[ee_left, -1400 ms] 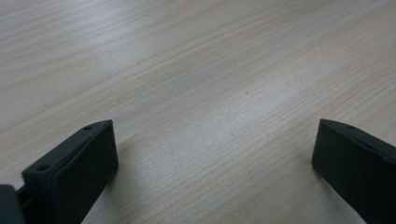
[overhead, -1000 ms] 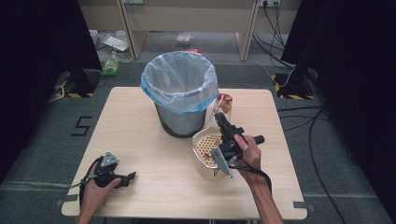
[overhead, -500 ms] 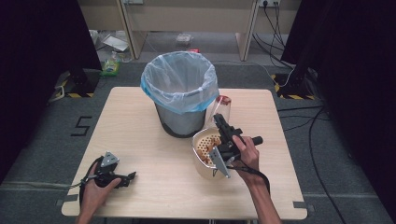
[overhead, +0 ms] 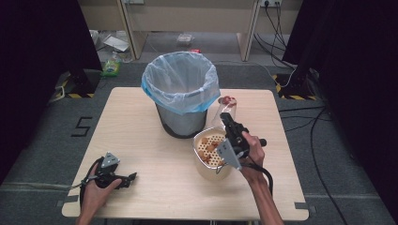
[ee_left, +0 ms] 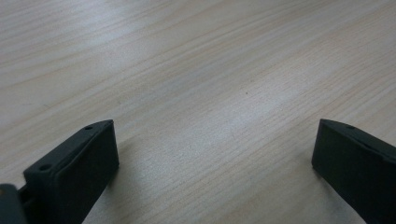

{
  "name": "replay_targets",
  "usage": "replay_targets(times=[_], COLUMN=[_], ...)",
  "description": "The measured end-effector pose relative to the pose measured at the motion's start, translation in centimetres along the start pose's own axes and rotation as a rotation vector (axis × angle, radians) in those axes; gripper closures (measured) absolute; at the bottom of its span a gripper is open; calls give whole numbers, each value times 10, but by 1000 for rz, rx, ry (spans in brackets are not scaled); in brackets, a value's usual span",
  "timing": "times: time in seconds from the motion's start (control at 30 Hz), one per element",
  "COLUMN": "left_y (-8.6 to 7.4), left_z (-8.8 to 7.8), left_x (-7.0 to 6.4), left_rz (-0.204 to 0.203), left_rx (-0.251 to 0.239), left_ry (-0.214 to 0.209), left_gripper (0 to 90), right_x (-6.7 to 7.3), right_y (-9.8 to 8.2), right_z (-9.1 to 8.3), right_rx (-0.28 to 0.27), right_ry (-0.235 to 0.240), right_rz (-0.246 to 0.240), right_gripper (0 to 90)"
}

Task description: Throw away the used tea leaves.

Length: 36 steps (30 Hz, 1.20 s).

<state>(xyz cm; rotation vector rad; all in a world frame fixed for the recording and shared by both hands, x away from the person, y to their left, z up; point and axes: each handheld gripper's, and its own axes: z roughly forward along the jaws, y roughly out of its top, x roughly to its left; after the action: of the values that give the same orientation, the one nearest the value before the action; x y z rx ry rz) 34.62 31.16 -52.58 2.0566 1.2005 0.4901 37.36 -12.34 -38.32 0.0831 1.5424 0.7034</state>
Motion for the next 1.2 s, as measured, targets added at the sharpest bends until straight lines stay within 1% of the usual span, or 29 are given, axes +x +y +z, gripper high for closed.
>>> replay_targets(times=[0.03,0.07,0.1,0.13,0.17,0.2,0.23,0.27,0.3,0.33,0.37,0.4,0.43,0.47,0.5,0.53,0.57,0.6,0.63,0.67,0.73,0.77,0.8,0.9,1.1,1.17,1.2], left_y=[0,0,0,0,0,0,0,0,0,0,0,0,0,0,0,0,0,0,0,0,0,0,0,0,0,0,0], left_z=[0,0,0,0,0,0,0,0,0,0,0,0,0,0,0,0,0,0,0,0,0,0,0,0,0,0,0], left_x=[0,0,0,0,0,0,0,0,0,0,0,0,0,0,0,0,0,0,0,0,0,0,0,0,0,0,0], left_rz=[0,0,0,0,0,0,0,0,0,0,0,0,0,0,0,0,0,0,0,0,0,0,0,0,0,0,0], left_rx=[0,0,0,0,0,0,1,0,0,1,1,0,0,1,1,1,1,1,1,1,2,1,1,1,1,1,2], left_ry=[0,0,0,0,0,0,1,0,0,0,1,0,0,0,0,1,1,1,0,0,0,0,0,0,0,0,0], left_gripper=[0,0,0,0,0,0,0,0,0,0,0,0,0,0,0,0,0,0,0,0,0,0,0,0,0,0,0], right_x=[-9,-13,-13,-19,-19,-25,-28,-28,-34,-34,-39,-41,-41,-46,-46,-48,-51,-53,-58,-58,-63,-69,-69,-77,-92,-94,-97], right_y=[-5,-7,-7,-12,-12,-18,-20,-20,-25,-25,-29,-30,-30,-33,-33,-35,-36,-37,-39,-39,-40,-40,-40,-39,-34,-33,-32], right_z=[1,2,2,4,4,5,6,6,9,9,11,12,12,14,14,15,16,17,20,20,22,24,24,26,32,33,34], right_rx=[28,44,44,70,70,98,107,107,132,132,159,163,163,178,178,179,185,196,208,208,211,222,222,224,212,211,206], right_ry=[17,38,38,62,62,78,80,80,109,109,133,140,140,163,163,173,177,184,199,199,210,211,211,223,242,245,246], right_rz=[150,217,217,331,331,428,458,458,556,556,608,636,636,705,705,748,768,778,814,814,853,859,859,877,920,923,924], right_gripper=[872,872,872,872,872,871,871,871,870,870,870,869,869,869,869,869,869,869,869,869,869,869,869,868,867,867,867])
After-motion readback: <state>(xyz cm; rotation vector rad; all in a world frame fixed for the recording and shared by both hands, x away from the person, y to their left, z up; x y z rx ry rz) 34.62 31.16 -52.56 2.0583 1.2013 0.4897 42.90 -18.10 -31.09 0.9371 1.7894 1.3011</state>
